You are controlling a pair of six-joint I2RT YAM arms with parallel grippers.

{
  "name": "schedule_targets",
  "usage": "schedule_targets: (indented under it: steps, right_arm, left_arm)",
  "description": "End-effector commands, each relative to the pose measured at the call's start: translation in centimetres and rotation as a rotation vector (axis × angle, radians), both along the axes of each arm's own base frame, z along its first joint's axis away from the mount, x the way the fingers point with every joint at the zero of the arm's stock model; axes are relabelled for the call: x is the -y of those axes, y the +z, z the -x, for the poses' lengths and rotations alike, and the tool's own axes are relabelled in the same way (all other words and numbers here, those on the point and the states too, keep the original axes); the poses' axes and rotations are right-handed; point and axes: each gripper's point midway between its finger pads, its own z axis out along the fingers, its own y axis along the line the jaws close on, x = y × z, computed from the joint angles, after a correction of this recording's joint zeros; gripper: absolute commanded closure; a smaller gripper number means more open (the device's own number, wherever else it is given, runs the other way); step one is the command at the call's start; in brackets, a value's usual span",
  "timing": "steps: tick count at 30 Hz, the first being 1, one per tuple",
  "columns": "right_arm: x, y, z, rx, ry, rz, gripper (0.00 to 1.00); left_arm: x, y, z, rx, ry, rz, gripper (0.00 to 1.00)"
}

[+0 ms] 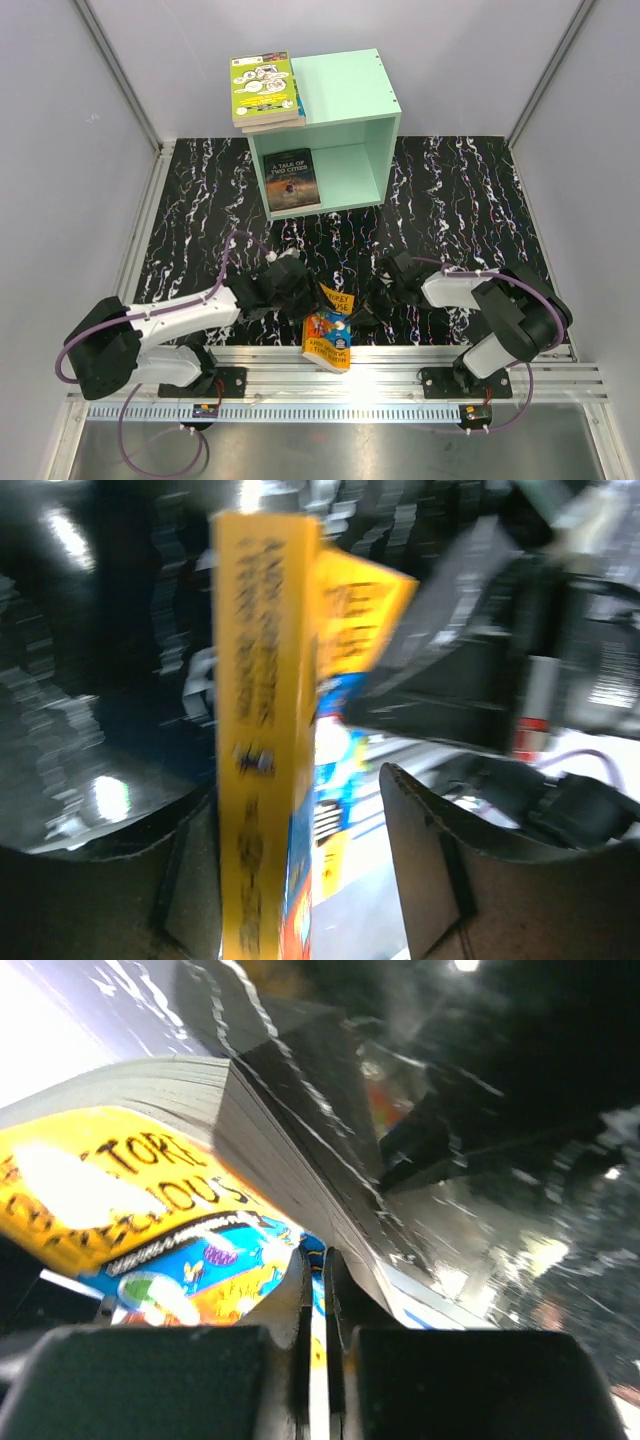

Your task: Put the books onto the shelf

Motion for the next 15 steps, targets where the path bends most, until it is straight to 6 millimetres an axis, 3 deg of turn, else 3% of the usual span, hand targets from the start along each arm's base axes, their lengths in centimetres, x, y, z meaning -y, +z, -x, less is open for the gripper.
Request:
schedule_targets:
  steps: [1, 5, 10, 12, 15]
  right_arm:
    - [-2.2, 1.5, 0.3, -0.025, 0.043, -0.072, 1.00]
    - [-2.6, 1.7, -0.1, -0.024, 0.042, -0.086, 1.00]
    - [-2.6, 2.1, -0.1, -0.017, 0.049, -0.086, 1.00]
    - [-2.2, 1.9, 0.3, -0.025, 0.063, -0.061, 1.00]
    - [-1.9, 2.0, 0.2, -0.015, 0.082, -0.041, 0.65]
  left_arm:
    - [5.4, 6.0, -2.4, 0.118, -0.011, 0.301, 0.74]
    - [5.9, 5.6, -1.9, 0.097, -0.045, 0.306, 1.00]
    - [5.1, 6.1, -2.1, 0.128, -0.048, 0.265, 1.00]
    - [5.1, 7.6, -2.5, 0.171, -0.055, 0.258, 1.00]
    - [3.7, 9.4, -3.4, 0.247, -0.053, 0.218, 1.00]
